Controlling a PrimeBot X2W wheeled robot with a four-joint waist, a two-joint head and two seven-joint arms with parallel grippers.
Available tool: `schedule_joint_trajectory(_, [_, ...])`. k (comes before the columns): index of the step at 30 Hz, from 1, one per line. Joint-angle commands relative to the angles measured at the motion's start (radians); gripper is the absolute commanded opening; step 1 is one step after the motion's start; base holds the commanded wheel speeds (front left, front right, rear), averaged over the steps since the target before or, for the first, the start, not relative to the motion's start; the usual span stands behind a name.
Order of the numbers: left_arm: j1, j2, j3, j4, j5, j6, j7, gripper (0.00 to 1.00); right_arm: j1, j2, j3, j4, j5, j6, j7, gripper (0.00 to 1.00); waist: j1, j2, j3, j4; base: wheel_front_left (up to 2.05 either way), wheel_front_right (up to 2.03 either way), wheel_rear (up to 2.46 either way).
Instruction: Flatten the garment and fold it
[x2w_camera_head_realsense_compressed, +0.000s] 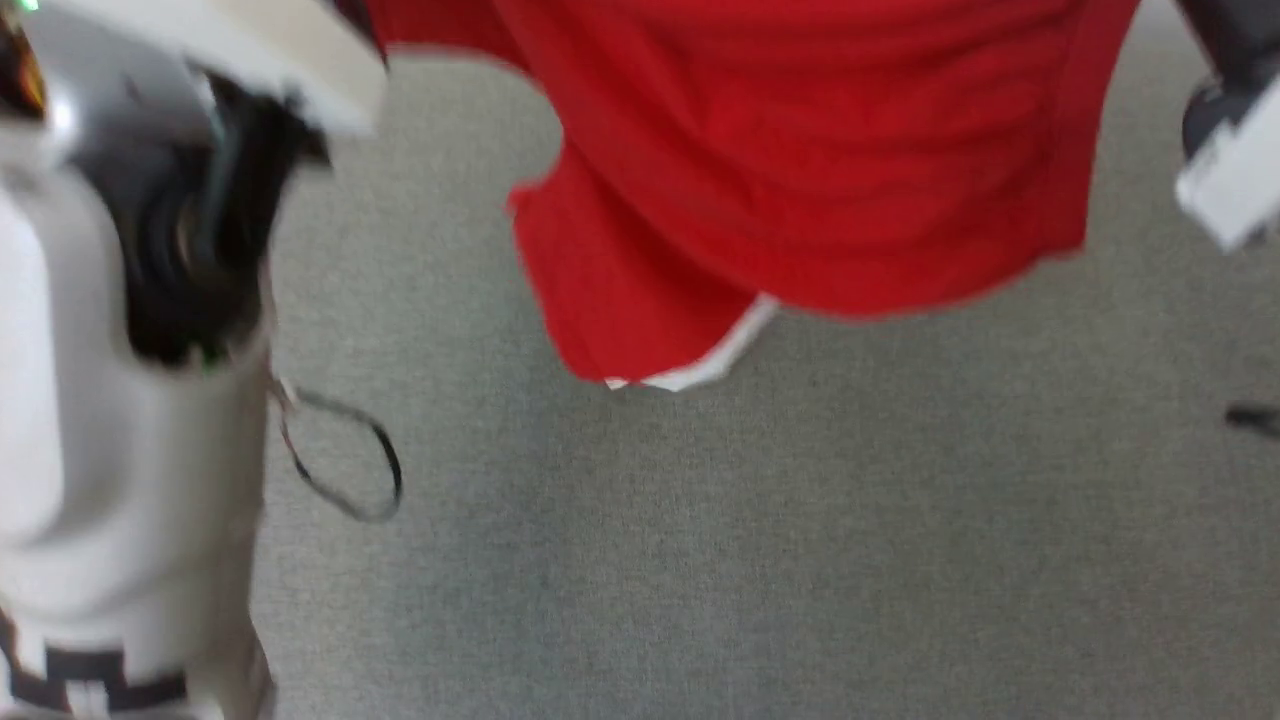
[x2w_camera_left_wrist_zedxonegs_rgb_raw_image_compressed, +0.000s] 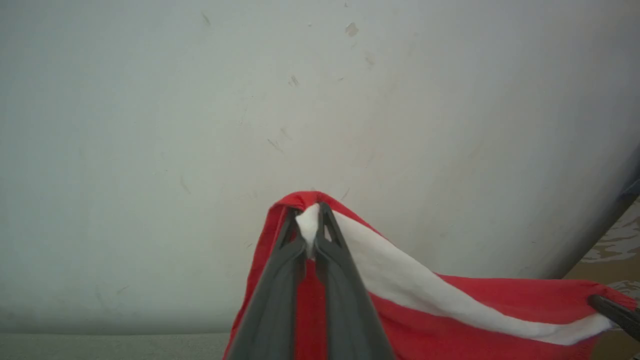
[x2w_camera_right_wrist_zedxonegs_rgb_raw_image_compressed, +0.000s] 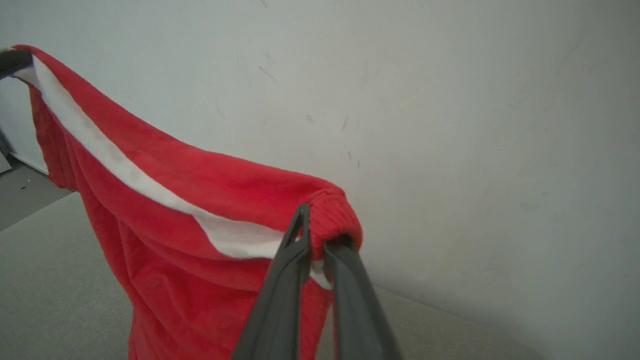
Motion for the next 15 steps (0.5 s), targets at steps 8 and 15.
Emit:
schedule_joint_trajectory(8, [-0.337, 0.015, -0.008, 0.249, 0.094, -0.018, -0.094, 0.0, -0.355, -0.062, 0.135, 0.242, -0.06, -0.001, -0.115, 0.0, -0.0003, 0.0, 0.239, 0.0, 0.0, 0.0, 0.0])
schedule_joint_trajectory(15, [-0.548, 0.005, -0.006, 0.406, 0.146, -0.036, -0.25, 0.0, -0.598, -0.105, 0.253, 0.476, -0.123, -0.001, -0.311, 0.0, -0.0003, 0.0, 0.336, 0.017, 0.0, 0.0, 0.0])
